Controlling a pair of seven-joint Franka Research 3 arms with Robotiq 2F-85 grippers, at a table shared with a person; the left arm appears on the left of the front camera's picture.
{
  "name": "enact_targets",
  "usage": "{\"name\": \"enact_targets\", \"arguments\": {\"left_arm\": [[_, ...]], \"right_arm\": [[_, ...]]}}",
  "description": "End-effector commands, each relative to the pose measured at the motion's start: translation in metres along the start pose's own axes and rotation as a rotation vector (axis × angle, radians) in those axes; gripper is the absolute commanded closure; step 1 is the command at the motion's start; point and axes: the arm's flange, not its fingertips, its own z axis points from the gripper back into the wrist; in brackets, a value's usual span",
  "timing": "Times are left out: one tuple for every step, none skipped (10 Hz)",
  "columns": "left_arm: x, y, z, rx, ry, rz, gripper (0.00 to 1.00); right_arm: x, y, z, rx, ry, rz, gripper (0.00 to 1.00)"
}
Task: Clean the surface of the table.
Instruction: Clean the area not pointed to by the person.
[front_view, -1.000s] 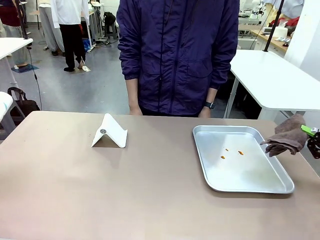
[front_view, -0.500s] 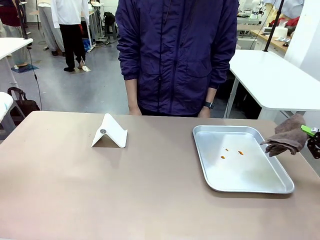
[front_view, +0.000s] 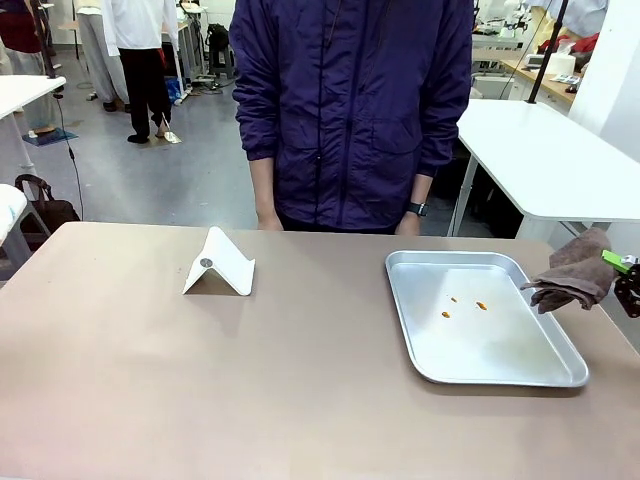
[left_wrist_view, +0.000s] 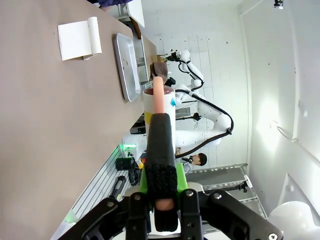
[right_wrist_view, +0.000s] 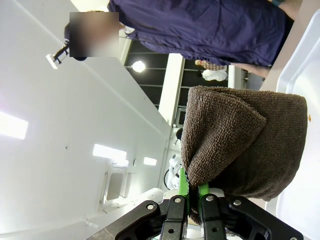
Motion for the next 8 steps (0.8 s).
{"name": "enact_targets", "arguments": {"left_arm": [[-0.002, -0.006, 0.003, -0.001, 0.006, 0.012, 0.78], [-0.002, -0.006, 0.003, -0.001, 0.006, 0.012, 0.78], [-0.002, -0.006, 0.003, -0.001, 0.006, 0.012, 0.78], [-0.002, -0.006, 0.003, -0.001, 0.006, 0.012, 0.78], [-0.002, -0.006, 0.003, -0.001, 0.006, 0.012, 0.78], [-0.002, -0.006, 0.003, -0.001, 0.006, 0.012, 0.78], [-0.002, -0.006, 0.003, -0.001, 0.006, 0.012, 0.78], [-0.002, -0.006, 0.003, -0.001, 0.006, 0.012, 0.78]], "right_arm": [[0.003, 0.003, -0.015, -0.101, 0.035, 0.051, 0.92], [0.001, 0.011, -0.036, -0.196, 0.131, 0.129, 0.92], [0.001, 0.017, -0.054, -0.343, 0.132, 0.218, 0.92], [0.002, 0.023, -0.073, -0.424, 0.172, 0.286, 0.92], [0.0, 0.025, -0.093, -0.497, 0.217, 0.337, 0.92], [0.001, 0.023, -0.115, -0.618, 0.272, 0.383, 0.92], [0.003, 0.023, -0.13, -0.688, 0.318, 0.434, 0.92], [0.01, 0.026, -0.143, -0.749, 0.363, 0.451, 0.92]]}}
